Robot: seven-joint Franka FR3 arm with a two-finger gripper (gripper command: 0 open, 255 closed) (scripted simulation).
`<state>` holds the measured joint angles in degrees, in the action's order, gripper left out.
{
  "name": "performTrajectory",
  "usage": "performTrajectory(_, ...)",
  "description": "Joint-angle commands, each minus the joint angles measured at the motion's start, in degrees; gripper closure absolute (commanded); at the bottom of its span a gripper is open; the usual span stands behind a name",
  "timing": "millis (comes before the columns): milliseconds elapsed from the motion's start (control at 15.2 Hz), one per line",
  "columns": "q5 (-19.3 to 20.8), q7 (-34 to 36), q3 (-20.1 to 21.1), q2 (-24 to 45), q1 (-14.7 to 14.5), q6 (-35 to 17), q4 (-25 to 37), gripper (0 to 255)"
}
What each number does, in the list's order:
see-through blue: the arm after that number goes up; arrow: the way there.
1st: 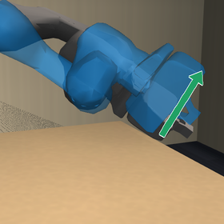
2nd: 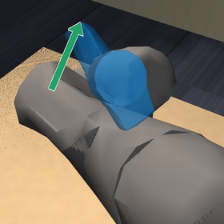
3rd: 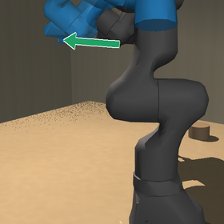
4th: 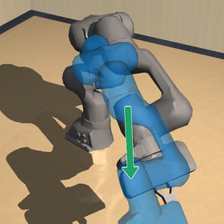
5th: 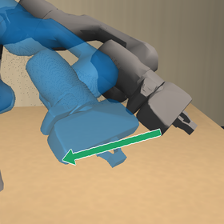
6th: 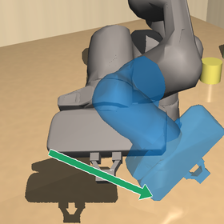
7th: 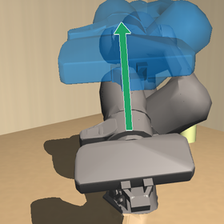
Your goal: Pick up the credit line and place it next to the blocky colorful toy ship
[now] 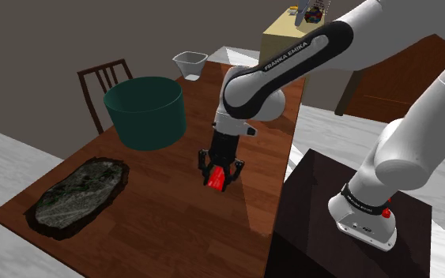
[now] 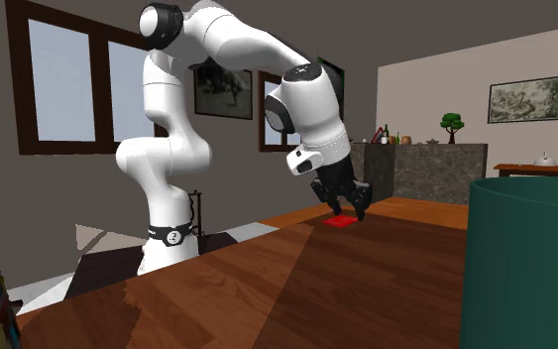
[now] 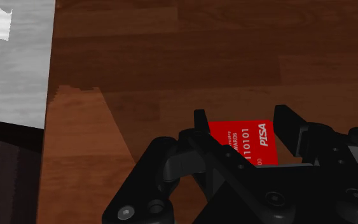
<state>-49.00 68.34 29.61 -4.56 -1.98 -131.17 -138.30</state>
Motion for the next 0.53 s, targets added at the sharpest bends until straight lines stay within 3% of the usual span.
performTrajectory(0,0.4,0.9,-0.2,-1.2,0.1,1.5,0.4,255)
performTrajectory(462,1.8,3.9,-1.0,-5.1,0.5,6.6,2.3,255)
